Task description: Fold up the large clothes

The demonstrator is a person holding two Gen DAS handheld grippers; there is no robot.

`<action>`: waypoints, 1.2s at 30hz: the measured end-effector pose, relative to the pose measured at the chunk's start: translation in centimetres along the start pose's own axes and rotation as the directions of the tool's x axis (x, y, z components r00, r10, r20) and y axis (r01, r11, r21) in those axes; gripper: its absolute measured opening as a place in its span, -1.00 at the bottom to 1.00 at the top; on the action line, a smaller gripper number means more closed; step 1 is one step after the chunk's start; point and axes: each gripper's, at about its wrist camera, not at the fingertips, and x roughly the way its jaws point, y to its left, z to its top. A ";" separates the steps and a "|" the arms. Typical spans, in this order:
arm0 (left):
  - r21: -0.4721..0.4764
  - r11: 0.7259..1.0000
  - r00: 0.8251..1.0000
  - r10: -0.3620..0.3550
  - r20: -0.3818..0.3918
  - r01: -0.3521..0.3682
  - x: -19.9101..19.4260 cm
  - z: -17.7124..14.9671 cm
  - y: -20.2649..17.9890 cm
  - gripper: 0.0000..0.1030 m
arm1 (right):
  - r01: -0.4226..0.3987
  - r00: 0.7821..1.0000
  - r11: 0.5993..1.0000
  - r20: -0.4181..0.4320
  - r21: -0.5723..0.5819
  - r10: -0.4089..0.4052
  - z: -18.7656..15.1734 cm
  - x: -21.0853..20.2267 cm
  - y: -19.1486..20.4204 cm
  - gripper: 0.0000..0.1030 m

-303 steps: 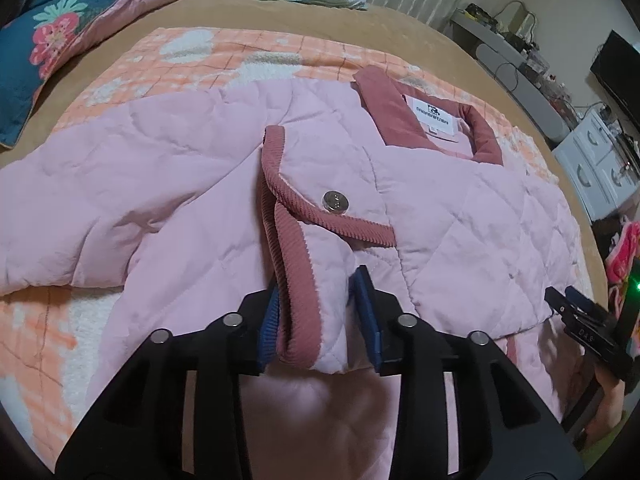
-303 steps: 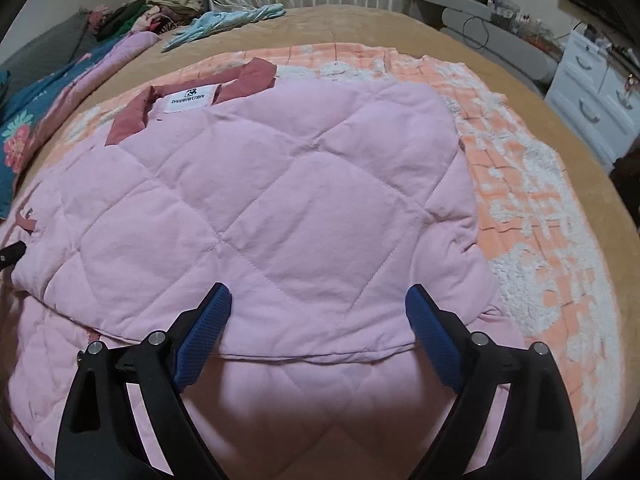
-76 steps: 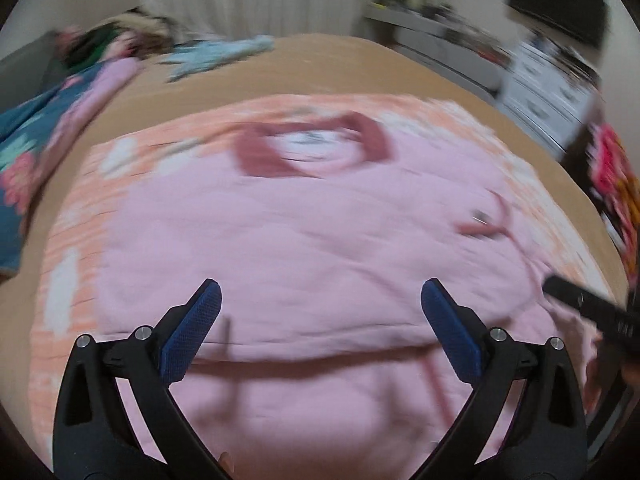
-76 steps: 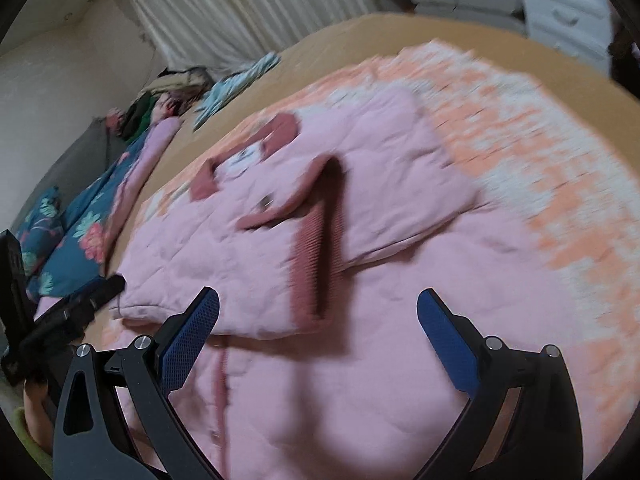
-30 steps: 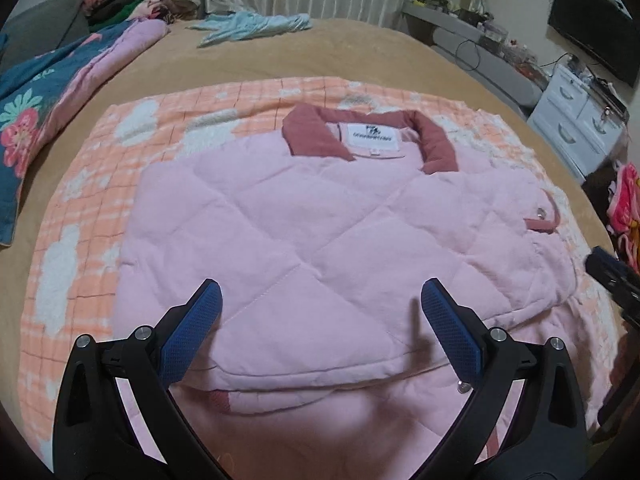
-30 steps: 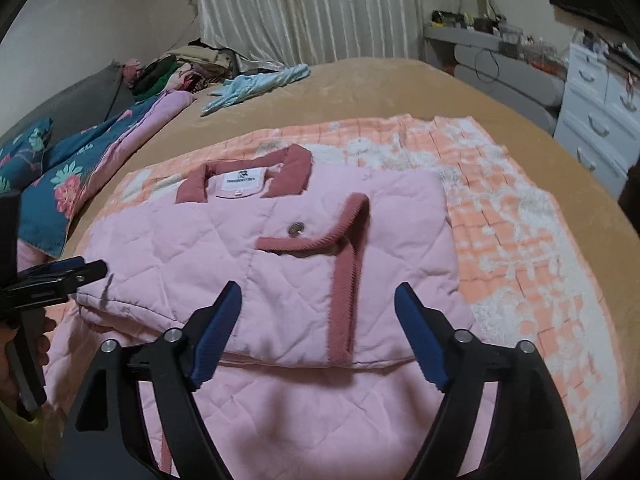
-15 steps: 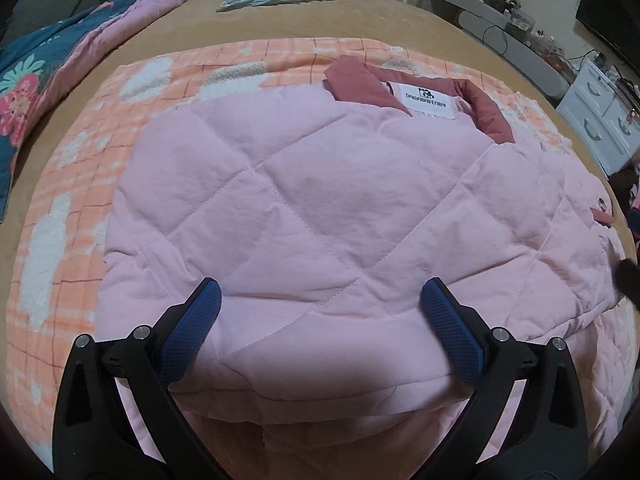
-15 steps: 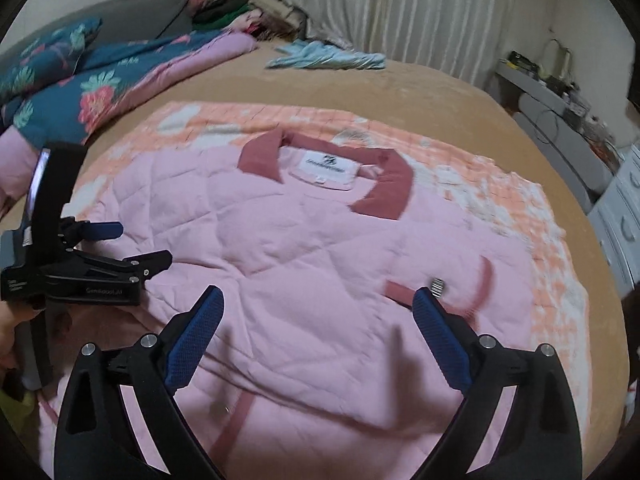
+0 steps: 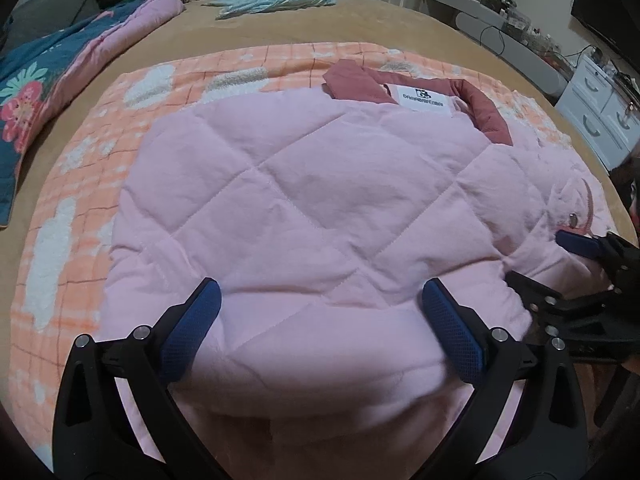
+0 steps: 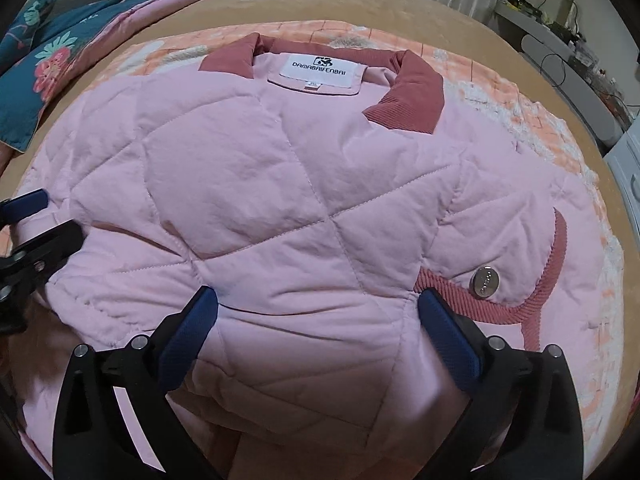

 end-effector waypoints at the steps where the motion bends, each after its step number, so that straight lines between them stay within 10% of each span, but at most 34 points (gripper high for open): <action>1: -0.006 1.000 1.000 -0.004 0.001 0.004 -0.4 -0.1 0.0 0.83 | 0.000 1.000 1.000 0.004 0.005 0.000 0.0 0.1 -0.1 0.92; 15: -0.061 0.997 0.999 -0.047 0.011 0.047 -5.3 -2.2 0.8 0.83 | 0.000 0.998 0.998 0.057 0.068 -0.004 -1.0 -1.4 -0.2 0.92; 36: -0.106 0.989 0.988 -0.093 0.126 0.106 -13.2 -4.7 0.4 0.83 | -0.167 0.934 0.964 0.346 0.209 0.088 -7.9 -16.2 -2.5 0.92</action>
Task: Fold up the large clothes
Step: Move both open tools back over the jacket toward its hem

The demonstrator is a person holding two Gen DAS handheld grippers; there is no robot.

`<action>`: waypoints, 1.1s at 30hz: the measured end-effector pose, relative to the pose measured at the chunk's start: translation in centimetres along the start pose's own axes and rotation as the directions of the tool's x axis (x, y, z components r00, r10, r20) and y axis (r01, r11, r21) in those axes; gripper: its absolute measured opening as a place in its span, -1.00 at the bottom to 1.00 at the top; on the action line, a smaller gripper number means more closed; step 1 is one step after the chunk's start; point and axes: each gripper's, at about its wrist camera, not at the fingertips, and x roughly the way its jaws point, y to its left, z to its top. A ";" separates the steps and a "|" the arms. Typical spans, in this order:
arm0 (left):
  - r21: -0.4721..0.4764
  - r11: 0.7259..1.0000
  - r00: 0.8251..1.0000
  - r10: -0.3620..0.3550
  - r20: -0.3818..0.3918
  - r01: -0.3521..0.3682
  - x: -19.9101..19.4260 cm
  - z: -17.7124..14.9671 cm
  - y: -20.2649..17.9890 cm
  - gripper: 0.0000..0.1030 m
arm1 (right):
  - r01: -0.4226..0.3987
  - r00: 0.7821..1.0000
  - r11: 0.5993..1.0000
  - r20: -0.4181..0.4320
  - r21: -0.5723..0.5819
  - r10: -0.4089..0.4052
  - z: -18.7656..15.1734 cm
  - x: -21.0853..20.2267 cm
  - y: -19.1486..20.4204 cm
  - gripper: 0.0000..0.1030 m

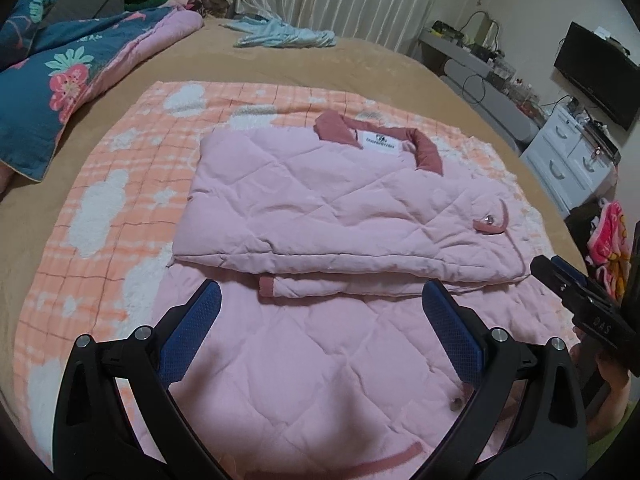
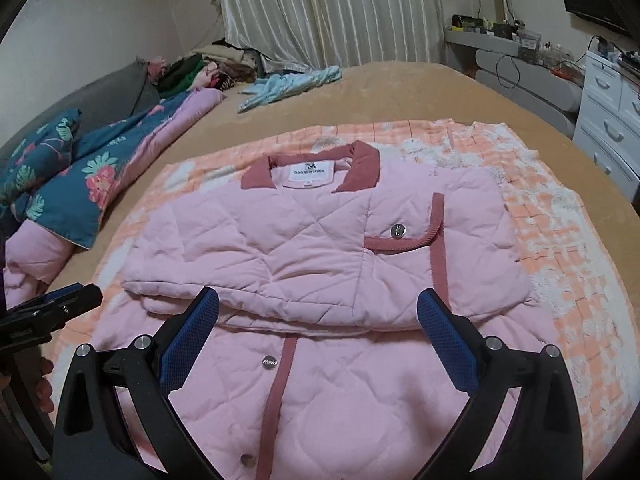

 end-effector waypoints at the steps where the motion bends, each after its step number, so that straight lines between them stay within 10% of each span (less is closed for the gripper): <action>1: 0.001 1.000 1.000 -0.003 0.008 0.003 -0.5 0.0 -0.1 0.83 | -0.005 1.000 1.000 0.003 0.002 0.005 -0.1 -0.5 0.1 0.92; 33: 0.036 0.999 0.984 -0.022 0.174 0.016 -11.8 -3.3 -2.2 0.83 | -0.039 0.990 0.998 0.134 -0.045 0.044 -3.1 -13.1 2.1 0.92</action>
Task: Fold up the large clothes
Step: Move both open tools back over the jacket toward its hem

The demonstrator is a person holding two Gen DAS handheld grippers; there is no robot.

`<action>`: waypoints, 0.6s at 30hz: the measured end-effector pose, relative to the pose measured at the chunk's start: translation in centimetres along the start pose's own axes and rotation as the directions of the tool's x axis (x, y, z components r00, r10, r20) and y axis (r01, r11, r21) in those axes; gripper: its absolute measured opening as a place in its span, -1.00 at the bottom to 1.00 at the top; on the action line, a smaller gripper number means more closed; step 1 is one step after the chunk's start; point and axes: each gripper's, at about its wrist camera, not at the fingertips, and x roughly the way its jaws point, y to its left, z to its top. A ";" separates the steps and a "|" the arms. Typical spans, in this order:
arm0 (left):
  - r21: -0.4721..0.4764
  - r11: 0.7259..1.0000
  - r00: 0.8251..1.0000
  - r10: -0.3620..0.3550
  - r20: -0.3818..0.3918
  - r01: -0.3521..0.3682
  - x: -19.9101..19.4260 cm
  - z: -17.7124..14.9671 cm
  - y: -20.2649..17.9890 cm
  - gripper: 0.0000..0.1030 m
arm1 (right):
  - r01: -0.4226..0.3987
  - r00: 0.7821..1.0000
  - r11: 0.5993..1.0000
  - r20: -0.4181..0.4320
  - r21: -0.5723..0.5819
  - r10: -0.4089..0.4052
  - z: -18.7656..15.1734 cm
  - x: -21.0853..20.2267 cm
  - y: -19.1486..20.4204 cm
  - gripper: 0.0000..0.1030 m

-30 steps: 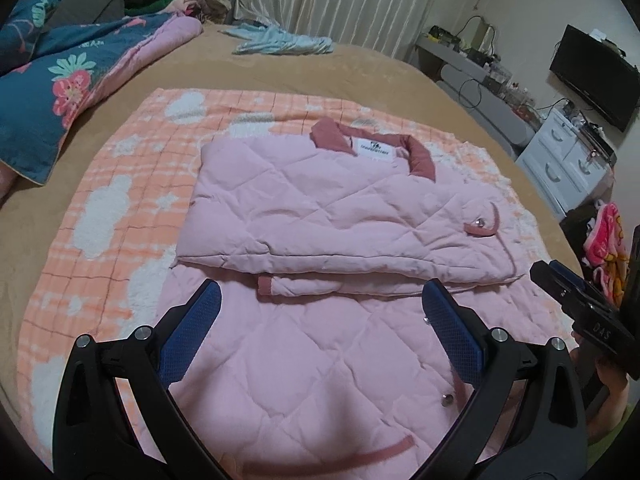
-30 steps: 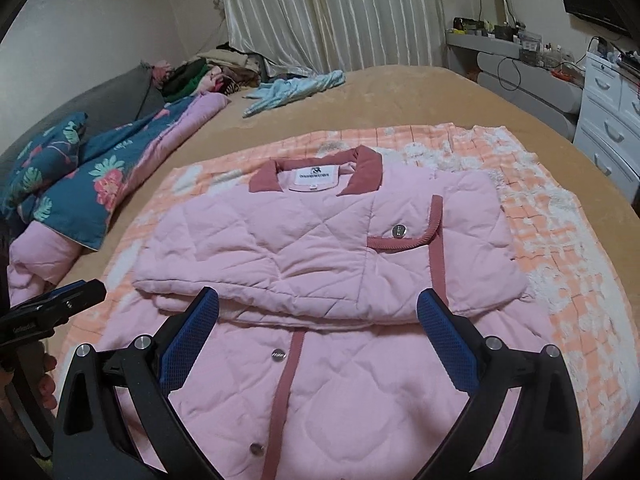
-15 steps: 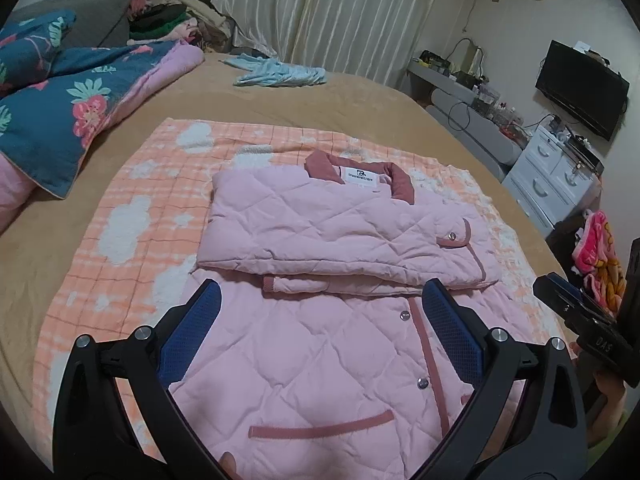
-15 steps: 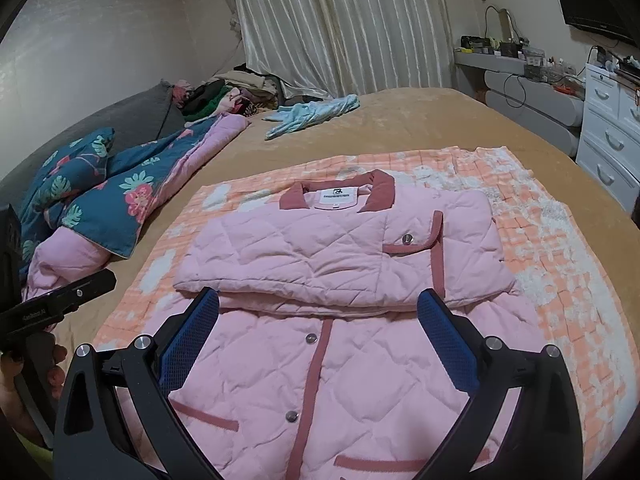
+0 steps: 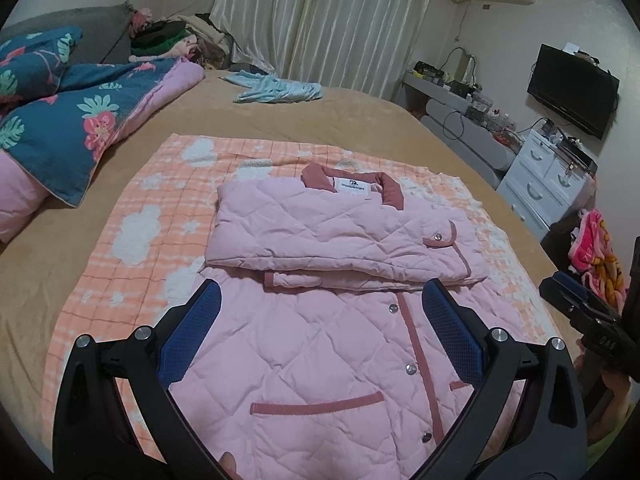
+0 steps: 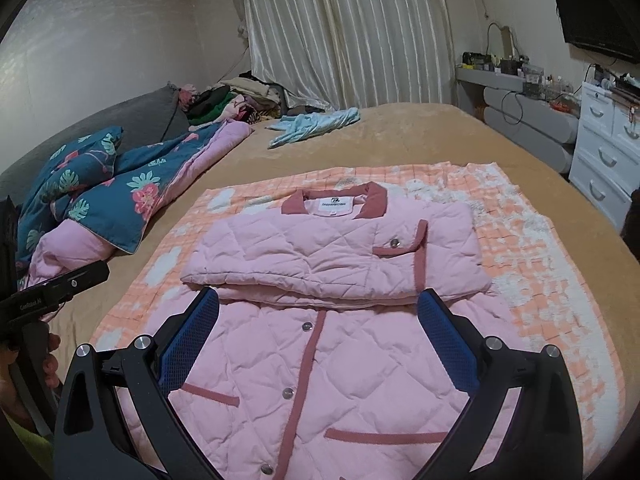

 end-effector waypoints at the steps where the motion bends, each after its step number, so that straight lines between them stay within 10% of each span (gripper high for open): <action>1: 0.003 1.000 1.000 0.001 0.002 -0.001 -0.2 -0.1 -0.1 0.83 | 0.001 1.000 1.000 0.005 -0.002 -0.001 -0.1 -0.5 -0.1 0.92; 18: 0.029 0.999 0.999 0.029 0.018 -0.029 -2.5 -2.7 -0.3 0.83 | 0.037 0.999 0.999 0.036 -0.017 -0.036 -1.7 -4.5 -1.2 0.92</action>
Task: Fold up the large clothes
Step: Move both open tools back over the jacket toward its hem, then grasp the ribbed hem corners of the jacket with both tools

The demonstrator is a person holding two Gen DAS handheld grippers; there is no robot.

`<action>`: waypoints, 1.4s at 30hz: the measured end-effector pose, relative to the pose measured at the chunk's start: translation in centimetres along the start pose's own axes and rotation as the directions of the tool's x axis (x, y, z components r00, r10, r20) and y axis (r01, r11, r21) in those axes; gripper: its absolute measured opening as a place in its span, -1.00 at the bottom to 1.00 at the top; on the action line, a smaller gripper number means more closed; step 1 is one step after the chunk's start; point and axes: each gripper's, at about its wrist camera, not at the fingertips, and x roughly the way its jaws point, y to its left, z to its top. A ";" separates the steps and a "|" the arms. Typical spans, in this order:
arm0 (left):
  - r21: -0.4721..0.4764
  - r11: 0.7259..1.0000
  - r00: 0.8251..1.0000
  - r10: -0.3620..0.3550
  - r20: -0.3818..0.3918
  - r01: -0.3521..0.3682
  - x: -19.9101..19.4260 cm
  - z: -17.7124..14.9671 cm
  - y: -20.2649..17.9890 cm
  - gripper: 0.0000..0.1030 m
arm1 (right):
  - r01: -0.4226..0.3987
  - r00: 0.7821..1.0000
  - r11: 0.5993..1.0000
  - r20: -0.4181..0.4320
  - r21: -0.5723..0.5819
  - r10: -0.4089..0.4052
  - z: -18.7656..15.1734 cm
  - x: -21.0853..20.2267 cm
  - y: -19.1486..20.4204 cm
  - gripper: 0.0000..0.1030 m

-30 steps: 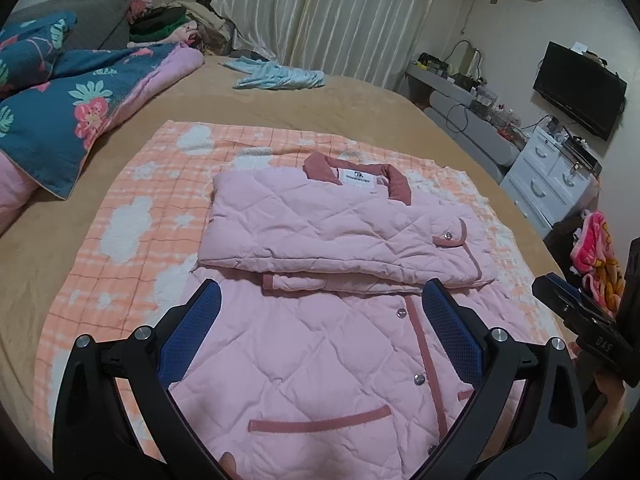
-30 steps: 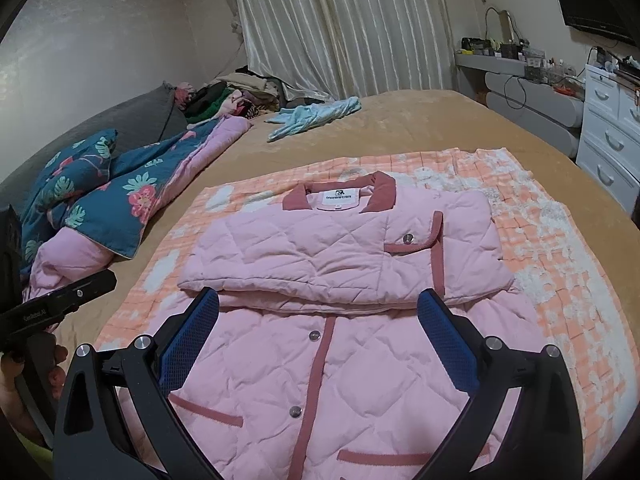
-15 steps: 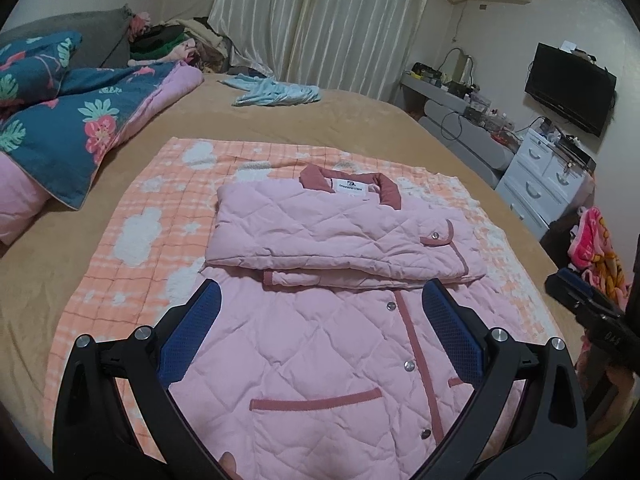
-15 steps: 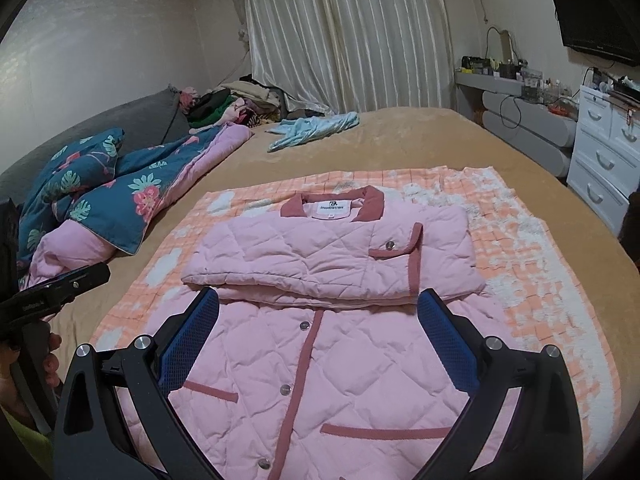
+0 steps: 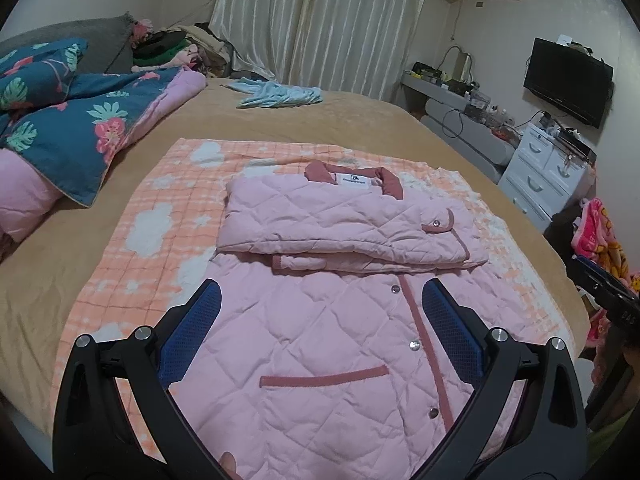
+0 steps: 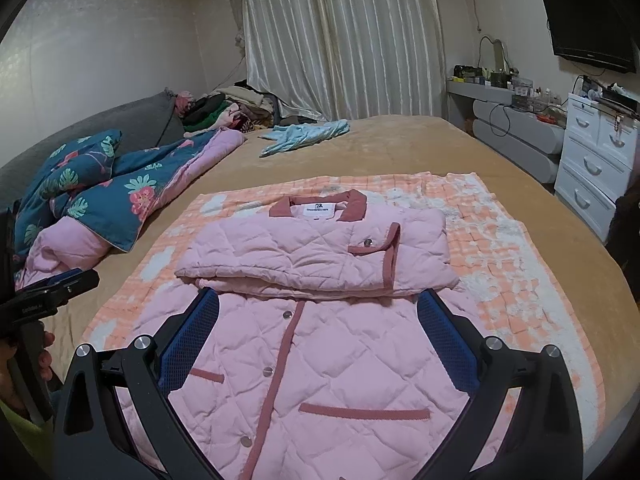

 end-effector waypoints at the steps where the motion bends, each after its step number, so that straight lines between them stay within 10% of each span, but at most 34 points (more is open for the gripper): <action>1: -0.001 1.000 1.000 0.003 0.001 -0.003 -0.1 -0.1 0.1 0.83 | 0.001 1.000 1.000 -0.003 -0.001 -0.001 -0.2 -0.1 0.0 0.92; 42: 0.036 0.992 0.978 0.124 -0.169 -0.119 3.3 -9.8 3.3 0.83 | 0.127 0.973 0.992 -0.195 -0.004 -0.125 -10.1 0.7 -7.0 0.92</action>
